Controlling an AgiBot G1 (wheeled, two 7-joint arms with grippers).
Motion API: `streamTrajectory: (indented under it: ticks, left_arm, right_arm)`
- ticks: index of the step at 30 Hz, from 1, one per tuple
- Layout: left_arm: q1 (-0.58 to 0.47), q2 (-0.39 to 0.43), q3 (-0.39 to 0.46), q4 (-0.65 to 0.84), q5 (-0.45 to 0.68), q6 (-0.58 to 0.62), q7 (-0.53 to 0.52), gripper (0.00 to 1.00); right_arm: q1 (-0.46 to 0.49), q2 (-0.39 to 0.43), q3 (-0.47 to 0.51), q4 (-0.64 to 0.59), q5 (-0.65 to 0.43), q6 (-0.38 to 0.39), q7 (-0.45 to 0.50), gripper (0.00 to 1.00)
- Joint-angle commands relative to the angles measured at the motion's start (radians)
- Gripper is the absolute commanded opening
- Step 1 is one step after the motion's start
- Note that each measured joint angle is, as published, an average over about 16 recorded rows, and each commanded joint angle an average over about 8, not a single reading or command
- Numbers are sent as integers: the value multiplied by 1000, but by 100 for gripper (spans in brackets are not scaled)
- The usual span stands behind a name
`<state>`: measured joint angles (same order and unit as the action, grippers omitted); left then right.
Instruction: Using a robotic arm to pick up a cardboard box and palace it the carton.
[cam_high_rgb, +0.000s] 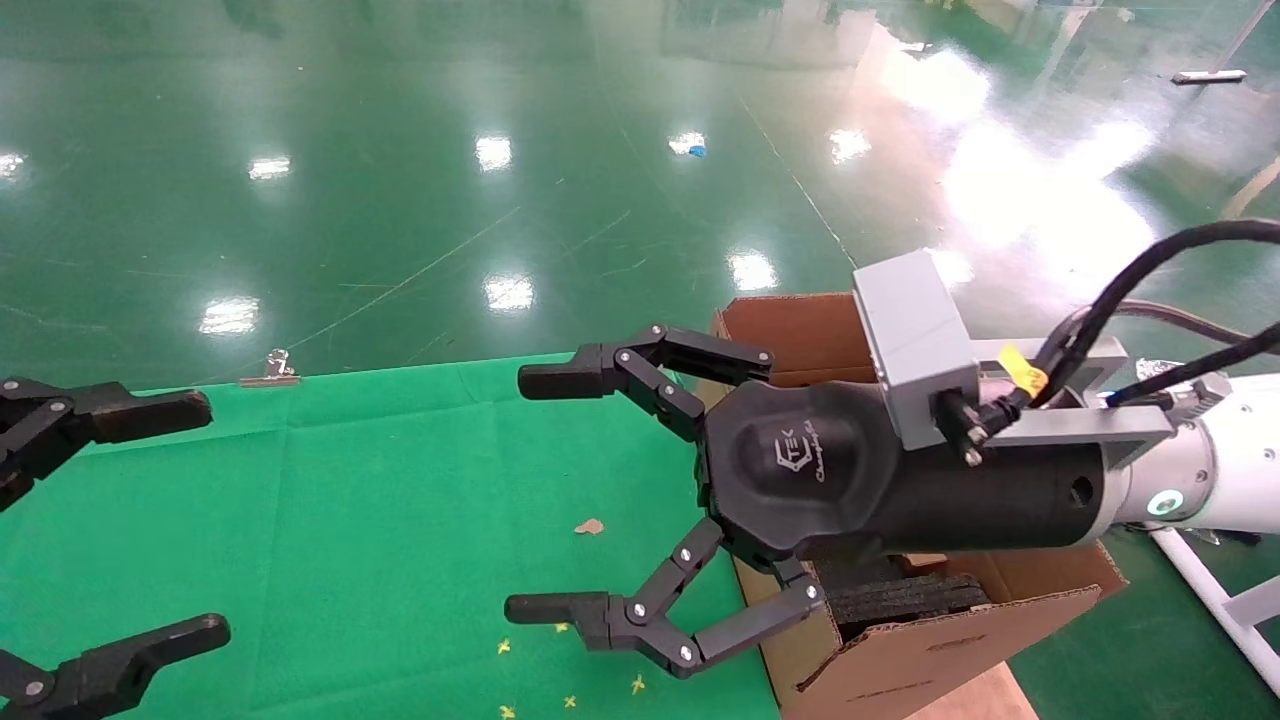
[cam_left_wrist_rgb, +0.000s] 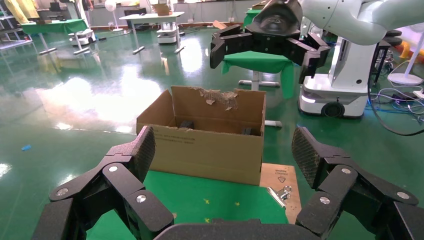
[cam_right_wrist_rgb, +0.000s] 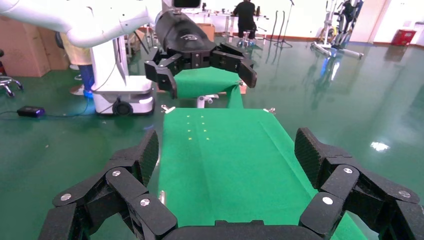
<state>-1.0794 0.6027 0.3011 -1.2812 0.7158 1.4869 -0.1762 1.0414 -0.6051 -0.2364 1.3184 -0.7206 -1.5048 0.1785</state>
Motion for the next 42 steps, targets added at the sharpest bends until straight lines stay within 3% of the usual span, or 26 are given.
streamTrajectory:
  ticks: [1,42]
  left_arm:
    - [0,0,0,0,0,0,0,100]
    - [0,0,0,0,0,0,0,100]
  right_arm:
    - [-1,1,2,1,1,-1,0,100]
    - [32,-6,-42,-34,-10,9,9,100]
